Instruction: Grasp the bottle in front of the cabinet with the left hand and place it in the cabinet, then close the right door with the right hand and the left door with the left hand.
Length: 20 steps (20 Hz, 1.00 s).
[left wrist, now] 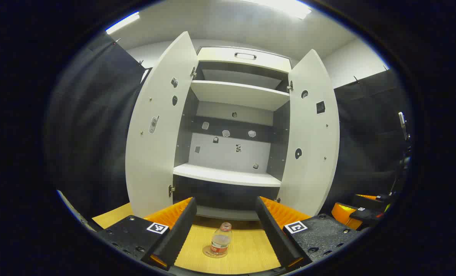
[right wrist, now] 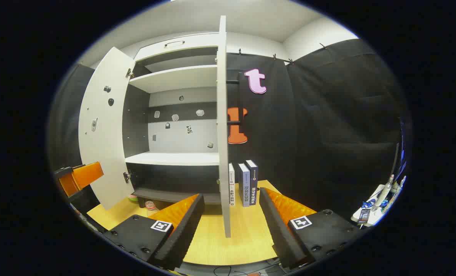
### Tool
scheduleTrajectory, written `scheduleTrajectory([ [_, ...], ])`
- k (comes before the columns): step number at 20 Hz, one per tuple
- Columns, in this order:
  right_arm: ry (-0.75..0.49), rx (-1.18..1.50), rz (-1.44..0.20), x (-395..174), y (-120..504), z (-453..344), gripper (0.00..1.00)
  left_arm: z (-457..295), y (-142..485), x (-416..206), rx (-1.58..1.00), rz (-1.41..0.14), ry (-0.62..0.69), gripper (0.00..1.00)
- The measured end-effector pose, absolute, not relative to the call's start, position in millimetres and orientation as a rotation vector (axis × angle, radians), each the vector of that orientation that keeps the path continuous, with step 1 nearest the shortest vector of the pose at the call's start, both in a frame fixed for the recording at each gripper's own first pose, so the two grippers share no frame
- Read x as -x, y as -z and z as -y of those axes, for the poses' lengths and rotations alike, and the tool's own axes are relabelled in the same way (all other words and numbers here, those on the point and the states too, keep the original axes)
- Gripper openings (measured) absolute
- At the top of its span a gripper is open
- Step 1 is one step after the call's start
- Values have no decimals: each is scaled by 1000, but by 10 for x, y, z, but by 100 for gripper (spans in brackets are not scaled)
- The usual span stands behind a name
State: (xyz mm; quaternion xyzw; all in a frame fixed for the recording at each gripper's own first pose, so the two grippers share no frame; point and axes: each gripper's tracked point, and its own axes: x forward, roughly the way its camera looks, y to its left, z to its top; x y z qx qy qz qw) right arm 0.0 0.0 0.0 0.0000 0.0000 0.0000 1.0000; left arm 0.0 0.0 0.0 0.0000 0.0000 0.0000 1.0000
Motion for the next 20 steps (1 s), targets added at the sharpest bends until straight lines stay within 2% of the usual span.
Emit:
scheduleTrajectory([
  [1, 6, 5, 5, 8, -29, -52, 96, -59, -3, 5, 4, -11, 7, 94],
  [6, 27, 14, 41, 120, -115, -131, 96, -181, -87, -40, 6, 0, 20, 92],
  [9, 43, 18, 31, 143, -102, -82, 96, -81, -94, -74, 3, -4, 48, 95],
  [10, 42, 19, 30, 146, -106, -76, 90, -56, -114, -75, 0, 3, 52, 95],
  [11, 40, 23, 28, 143, -110, -65, 90, -31, -130, -89, -2, 12, 55, 92],
  [12, 40, 30, 30, 142, -119, -43, 100, -4, -135, -101, -3, 17, 57, 92],
  [14, 43, 42, 31, 75, -137, 19, 90, 28, -87, -133, -4, 10, 59, 95],
  [15, 42, 46, 28, 37, -147, 43, 100, 29, -53, -155, -4, 2, 56, 95],
  [16, 41, 46, 29, 21, -165, 71, 90, 22, -22, -175, -2, -5, 48, 95],
  [20, 38, 59, 41, -38, -224, 170, 89, 16, 67, -257, 8, -16, 14, 95],
])
